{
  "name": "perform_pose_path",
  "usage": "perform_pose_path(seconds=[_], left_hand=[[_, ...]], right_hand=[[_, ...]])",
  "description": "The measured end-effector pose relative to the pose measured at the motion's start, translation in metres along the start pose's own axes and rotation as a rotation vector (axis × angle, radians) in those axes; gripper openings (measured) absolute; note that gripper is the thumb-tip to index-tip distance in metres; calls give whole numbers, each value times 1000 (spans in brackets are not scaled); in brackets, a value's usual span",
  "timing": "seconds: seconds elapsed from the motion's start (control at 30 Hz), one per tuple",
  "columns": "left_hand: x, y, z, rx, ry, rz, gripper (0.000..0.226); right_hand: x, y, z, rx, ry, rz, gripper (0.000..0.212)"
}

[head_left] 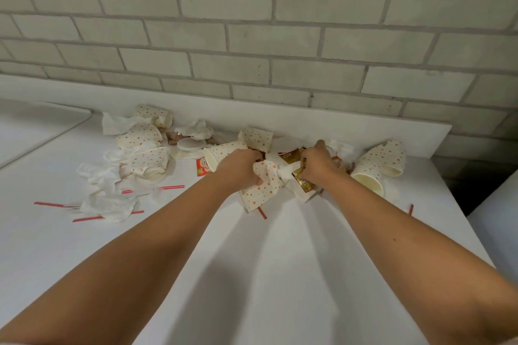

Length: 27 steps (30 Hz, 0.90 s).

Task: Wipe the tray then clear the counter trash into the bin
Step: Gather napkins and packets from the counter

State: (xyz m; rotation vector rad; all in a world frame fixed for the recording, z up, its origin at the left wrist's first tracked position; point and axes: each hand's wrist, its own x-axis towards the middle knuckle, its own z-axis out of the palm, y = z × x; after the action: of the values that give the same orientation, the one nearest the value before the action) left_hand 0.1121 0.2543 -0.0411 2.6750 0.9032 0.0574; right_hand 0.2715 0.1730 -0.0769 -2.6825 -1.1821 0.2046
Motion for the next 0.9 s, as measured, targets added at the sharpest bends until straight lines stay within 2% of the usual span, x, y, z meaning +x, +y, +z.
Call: perform_pose_path(seconds=[0.13,0.3,0.47,0.53,0.57,0.63,0.73,0.8,0.9], left_hand=[[-12,-6,-4,-38,21,-24,50],[-29,-10,-10,-58,29,-29,46],[-46,-19,-16,-71,31,-40,42],[-53,-24,-17,-90,35,-47,41],[-57,-28,-18,-98,40,-51,42],[-64,-35,-19,-112,44,-55,42],[-76,-46,-20,-131,37,-59,40],[-83,-53,-19,-147,29,-63,40],[-95,-66,-22,-164,32,-68,44]], right_hand=[[-9,1,1,-15,-27,-12,32],[-27,-4,-5,-109,-154,-64,29],[-44,-7,-10,-38,-258,-52,60],[-50,-9,-11,-82,-296,-27,73],[-52,-10,-11,-111,-314,-23,65],[-59,-13,-12,-134,-326,-8,32],[-71,-19,-14,-145,-371,58,32],[-80,-23,-16,-147,-399,88,54],[-93,-35,-18,-118,-370,121,59]])
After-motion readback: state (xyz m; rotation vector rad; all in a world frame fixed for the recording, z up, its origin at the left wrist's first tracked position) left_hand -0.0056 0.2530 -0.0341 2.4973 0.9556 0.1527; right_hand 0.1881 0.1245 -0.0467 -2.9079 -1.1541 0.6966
